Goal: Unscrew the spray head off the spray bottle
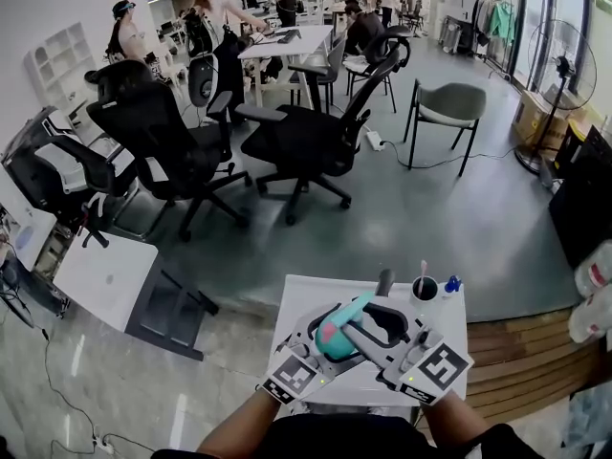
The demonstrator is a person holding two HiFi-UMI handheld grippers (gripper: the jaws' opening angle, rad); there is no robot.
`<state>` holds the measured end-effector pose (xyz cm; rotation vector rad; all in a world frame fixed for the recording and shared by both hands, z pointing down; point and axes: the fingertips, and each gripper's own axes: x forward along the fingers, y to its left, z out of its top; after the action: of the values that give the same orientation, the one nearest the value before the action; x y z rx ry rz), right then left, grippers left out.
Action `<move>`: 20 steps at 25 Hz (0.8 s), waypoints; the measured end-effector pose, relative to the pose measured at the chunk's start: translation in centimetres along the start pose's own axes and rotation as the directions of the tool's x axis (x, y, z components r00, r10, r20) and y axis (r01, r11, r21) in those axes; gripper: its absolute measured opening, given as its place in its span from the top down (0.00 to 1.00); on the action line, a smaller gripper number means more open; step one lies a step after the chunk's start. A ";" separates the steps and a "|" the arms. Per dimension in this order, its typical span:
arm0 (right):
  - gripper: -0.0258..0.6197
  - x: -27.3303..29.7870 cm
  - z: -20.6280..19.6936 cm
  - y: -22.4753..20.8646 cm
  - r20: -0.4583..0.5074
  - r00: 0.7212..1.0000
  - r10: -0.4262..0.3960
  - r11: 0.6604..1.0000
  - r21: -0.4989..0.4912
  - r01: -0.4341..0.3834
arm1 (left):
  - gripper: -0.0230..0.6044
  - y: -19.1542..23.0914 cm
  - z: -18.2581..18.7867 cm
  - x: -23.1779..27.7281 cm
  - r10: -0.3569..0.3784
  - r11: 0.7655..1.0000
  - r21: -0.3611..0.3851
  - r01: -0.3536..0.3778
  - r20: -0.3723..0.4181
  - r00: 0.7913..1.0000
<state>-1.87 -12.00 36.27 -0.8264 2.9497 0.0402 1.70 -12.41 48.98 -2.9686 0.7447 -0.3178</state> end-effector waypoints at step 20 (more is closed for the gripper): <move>0.74 -3.1 5.1 0.0 0.207 0.972 0.106 0.991 0.062 -0.122 | 0.24 -2.8 -1.9 -0.7 -0.194 0.980 -0.031 0.195 0.035 0.980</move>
<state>1.13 -10.18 31.45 -0.6029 2.7830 0.0198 1.96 -9.59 51.05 -3.0770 0.4612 -0.2695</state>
